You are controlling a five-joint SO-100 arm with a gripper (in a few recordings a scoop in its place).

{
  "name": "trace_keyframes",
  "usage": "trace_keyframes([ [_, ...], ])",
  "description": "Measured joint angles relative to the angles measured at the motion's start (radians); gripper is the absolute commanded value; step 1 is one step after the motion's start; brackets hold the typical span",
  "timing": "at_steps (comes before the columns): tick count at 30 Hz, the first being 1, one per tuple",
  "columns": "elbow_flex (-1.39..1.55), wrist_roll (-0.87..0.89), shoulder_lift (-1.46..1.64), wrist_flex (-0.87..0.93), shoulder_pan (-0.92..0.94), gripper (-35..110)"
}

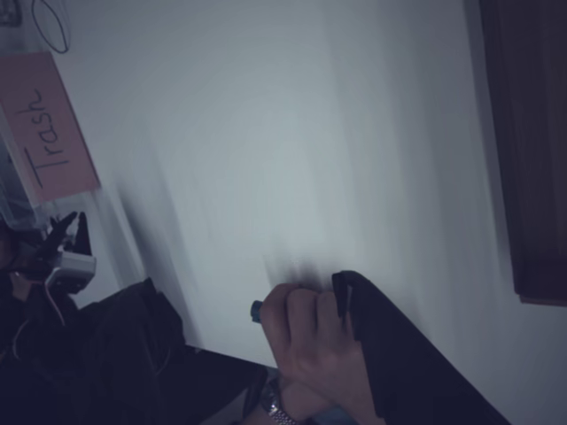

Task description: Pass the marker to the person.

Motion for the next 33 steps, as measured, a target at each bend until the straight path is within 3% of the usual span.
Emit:
trace_keyframes([
  [33,0.000,-0.083,0.011,0.029,0.074,44],
])
